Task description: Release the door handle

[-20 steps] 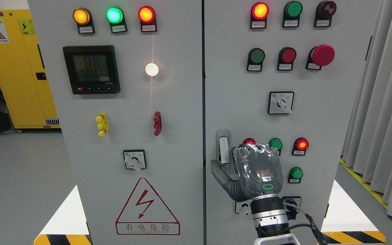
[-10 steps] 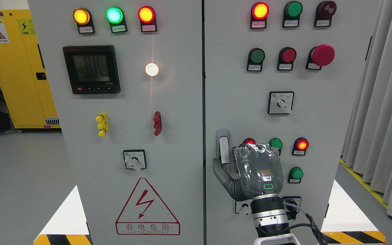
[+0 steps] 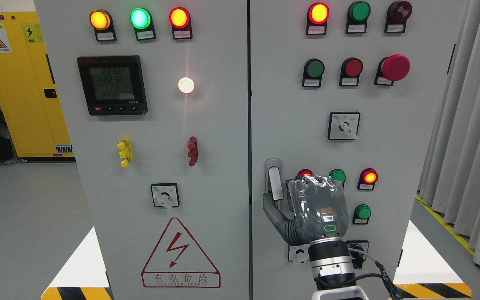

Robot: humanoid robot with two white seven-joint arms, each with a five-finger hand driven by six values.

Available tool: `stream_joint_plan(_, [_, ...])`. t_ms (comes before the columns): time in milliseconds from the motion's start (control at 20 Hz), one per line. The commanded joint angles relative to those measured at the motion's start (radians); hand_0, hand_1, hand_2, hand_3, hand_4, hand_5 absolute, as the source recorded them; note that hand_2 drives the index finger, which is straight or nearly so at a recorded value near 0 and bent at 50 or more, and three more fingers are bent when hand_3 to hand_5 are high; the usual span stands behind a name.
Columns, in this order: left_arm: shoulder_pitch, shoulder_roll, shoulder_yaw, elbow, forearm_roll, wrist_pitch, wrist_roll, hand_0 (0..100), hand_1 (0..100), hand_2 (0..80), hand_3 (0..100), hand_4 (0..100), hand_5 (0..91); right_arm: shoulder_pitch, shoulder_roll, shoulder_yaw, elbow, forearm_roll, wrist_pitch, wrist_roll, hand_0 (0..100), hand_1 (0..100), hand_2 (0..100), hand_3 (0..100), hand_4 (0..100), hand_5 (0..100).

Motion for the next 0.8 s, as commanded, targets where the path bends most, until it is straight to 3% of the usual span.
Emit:
stream_joint_plan(0, [0.000,0.000,0.000,-0.012,0.000,0.000,0.000,12,56,0.0,0,0,0.0,0.002,0.000,-0.007,-0.002,0.000,0.000,0.006,49,39,97,100,100,100])
stream_joint_plan(752, [0.000,0.000,0.000,-0.012,0.000,0.000,0.000,12,56,0.0,0,0,0.0,0.006,0.002,-0.010,-0.017,-0.002,0.003,0.003,54,39,97,100,100,100])
